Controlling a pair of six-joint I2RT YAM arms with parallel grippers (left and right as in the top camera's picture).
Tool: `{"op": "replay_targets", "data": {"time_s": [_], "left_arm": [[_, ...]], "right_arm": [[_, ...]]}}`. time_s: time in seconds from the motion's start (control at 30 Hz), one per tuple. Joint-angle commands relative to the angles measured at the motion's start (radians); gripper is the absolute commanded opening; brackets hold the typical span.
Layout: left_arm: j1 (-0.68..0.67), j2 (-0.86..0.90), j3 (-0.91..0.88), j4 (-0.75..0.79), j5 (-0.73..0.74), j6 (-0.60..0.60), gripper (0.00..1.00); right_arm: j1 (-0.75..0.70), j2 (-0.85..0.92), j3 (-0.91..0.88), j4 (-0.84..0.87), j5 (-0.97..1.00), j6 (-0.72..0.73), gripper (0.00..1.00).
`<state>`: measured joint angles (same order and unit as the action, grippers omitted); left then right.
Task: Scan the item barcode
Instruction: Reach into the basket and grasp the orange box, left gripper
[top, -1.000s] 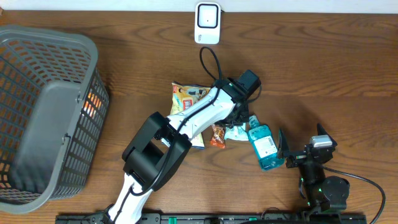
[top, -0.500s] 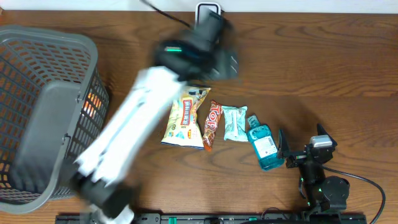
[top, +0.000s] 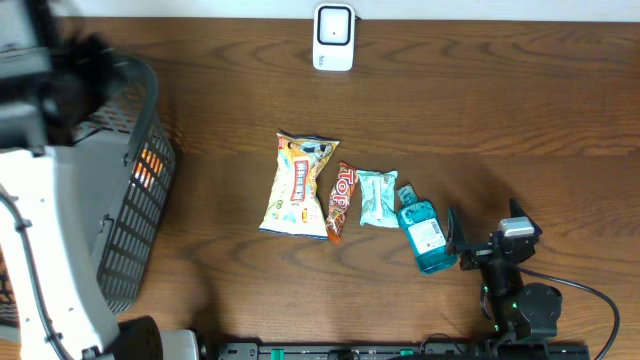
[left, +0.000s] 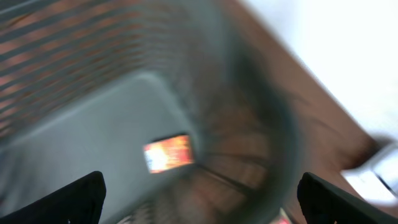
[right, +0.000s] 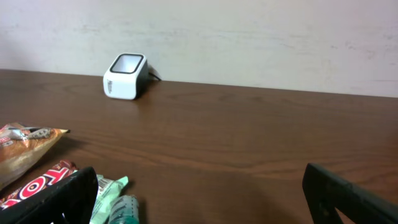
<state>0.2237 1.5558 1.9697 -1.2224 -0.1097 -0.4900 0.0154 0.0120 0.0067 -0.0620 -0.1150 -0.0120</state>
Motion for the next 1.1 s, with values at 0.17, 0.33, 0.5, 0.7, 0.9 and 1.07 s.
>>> {"op": "replay_targets", "data": {"time_s": [0.17, 0.33, 0.5, 0.7, 0.9, 1.07], "left_arm": [[0.294, 0.072, -0.297, 0.121, 0.288, 0.297, 0.98], [0.312, 0.118, -0.554, 0.357, 0.354, 0.445, 0.98], [0.296, 0.190, -0.660, 0.513, 0.353, 0.563, 0.98], [0.296, 0.288, -0.668, 0.569, 0.354, 0.591, 0.98], [0.296, 0.350, -0.669, 0.570, 0.471, 0.776, 0.98], [0.297, 0.389, -0.670, 0.575, 0.495, 0.812, 0.98]], "right_arm": [[0.005, -0.005, -0.001, -0.003, 0.001, -0.008, 0.99], [0.005, -0.005, -0.001, -0.003, 0.001, -0.008, 0.99], [0.005, -0.005, -0.001, -0.003, 0.001, -0.008, 0.99], [0.005, -0.005, -0.001, -0.003, 0.002, -0.008, 0.99], [0.005, -0.005, -0.001, -0.003, 0.001, -0.008, 0.99], [0.005, -0.005, -0.001, -0.003, 0.001, -0.008, 0.99]]}}
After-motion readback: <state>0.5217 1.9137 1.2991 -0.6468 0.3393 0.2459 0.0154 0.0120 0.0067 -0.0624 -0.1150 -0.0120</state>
